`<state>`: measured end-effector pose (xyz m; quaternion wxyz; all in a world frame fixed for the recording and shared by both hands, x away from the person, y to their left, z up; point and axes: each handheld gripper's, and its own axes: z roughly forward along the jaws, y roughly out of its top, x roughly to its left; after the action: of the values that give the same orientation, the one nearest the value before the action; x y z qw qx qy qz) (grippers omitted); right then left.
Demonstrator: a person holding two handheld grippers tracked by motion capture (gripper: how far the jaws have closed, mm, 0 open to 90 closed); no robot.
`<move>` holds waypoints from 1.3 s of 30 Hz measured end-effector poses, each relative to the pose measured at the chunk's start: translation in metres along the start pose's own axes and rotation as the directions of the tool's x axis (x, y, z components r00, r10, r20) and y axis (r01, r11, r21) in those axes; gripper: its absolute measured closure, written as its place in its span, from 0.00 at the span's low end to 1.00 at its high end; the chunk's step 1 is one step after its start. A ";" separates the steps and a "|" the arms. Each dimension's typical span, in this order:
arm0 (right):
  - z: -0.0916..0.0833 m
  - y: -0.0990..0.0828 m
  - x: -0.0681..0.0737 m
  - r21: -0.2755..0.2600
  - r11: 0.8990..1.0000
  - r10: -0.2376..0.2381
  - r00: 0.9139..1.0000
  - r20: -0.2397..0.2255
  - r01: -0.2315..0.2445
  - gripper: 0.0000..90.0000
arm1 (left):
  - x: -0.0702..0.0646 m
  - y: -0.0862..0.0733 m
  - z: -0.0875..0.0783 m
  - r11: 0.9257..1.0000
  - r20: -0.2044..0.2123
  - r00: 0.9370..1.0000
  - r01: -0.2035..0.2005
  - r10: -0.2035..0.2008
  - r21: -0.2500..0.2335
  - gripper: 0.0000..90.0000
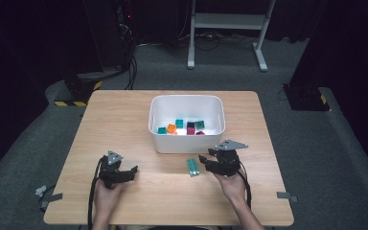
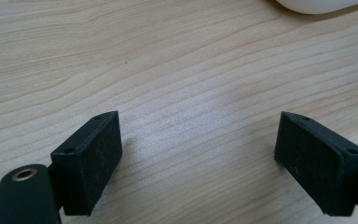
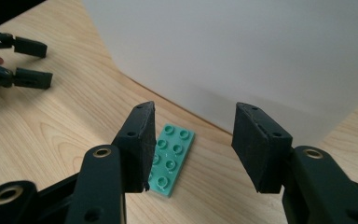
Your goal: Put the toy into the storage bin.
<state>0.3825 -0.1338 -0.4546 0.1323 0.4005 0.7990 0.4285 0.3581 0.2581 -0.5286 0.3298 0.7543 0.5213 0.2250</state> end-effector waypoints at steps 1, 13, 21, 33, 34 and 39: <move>0.003 -0.002 0.001 0.005 1.000 -0.003 1.000 0.000 0.003 0.55 | 0.000 0.000 0.000 1.000 0.000 1.000 0.000 0.000 0.000 0.17; 0.034 -0.016 0.010 0.069 0.998 0.002 1.000 -0.018 -0.001 0.55 | 0.000 0.000 0.000 1.000 0.000 1.000 0.000 0.000 0.000 0.17; 0.050 -0.023 0.014 0.108 0.994 -0.007 1.000 -0.008 0.007 0.54 | 0.000 0.000 0.000 1.000 0.000 1.000 0.000 0.000 0.000 0.17; 0.064 -0.025 0.019 0.127 0.992 -0.021 1.000 0.017 0.019 0.53 | 0.000 0.000 0.000 1.000 0.000 1.000 0.000 0.000 0.000 0.17; 0.065 -0.025 0.019 0.126 0.992 -0.022 1.000 0.016 0.020 0.53 | 0.000 0.000 0.000 1.000 0.000 1.000 0.000 0.000 0.000 0.17; 0.069 -0.025 0.020 0.142 0.990 -0.027 0.999 0.025 0.023 0.53 | 0.000 0.000 0.000 1.000 0.000 1.000 0.000 0.000 0.000 0.17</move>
<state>0.3948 -0.0871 -0.5130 0.1198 0.4046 0.8305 0.3636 0.3581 0.2581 -0.5287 0.3298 0.7542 0.5213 0.2250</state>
